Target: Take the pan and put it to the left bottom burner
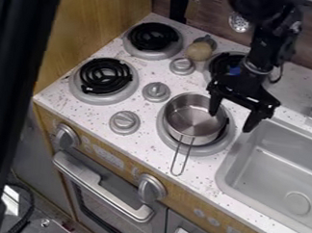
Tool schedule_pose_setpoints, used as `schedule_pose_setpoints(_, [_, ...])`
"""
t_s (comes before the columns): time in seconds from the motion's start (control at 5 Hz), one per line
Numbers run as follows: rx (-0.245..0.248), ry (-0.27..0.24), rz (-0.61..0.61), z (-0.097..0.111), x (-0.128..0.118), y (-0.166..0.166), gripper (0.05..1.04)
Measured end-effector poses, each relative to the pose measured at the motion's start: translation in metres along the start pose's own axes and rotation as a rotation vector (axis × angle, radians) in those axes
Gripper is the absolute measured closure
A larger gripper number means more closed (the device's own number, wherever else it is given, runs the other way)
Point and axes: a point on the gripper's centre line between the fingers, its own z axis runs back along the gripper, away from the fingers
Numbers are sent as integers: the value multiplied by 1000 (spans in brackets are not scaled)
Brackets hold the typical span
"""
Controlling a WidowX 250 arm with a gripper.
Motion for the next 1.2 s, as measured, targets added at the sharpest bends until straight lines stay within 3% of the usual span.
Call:
schedule_pose_setpoints(0.4, [-85,20,45,-20,5,2,113])
schedule_pose_setpoints(0.8, [-55,26,12,-24,4,7,687])
schedule_pose_setpoints(1.0, [-44,25,-17,-25,4,9,917])
schedule_pose_setpoints(1.2, [-4,-1,-77,-20,7,16,1007])
